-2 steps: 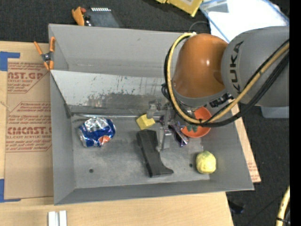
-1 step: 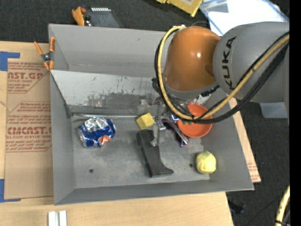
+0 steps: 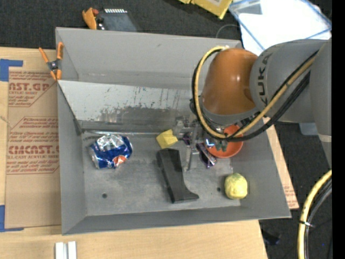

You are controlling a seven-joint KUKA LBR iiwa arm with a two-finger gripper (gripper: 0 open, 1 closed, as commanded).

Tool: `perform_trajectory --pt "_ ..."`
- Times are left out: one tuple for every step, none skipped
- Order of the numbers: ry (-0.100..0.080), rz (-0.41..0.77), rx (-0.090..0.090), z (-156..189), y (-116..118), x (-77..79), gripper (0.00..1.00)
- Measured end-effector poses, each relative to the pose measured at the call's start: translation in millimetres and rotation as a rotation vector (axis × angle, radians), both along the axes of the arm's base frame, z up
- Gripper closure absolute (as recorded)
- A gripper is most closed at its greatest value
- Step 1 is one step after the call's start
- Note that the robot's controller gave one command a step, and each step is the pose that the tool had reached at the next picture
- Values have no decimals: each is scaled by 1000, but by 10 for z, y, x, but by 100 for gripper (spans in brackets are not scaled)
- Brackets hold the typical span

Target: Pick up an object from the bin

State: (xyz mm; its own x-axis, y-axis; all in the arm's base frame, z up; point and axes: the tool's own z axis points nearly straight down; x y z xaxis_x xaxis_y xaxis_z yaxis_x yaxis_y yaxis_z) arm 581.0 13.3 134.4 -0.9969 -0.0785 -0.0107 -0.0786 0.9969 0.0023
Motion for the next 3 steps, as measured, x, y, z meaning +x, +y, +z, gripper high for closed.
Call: perform_trajectory --pt "-1 44 -5 -322 157 60 0" --pt "-6 -142 -1 -598 -488 64 100" --pt "-6 -142 -1 -598 -488 63 100"
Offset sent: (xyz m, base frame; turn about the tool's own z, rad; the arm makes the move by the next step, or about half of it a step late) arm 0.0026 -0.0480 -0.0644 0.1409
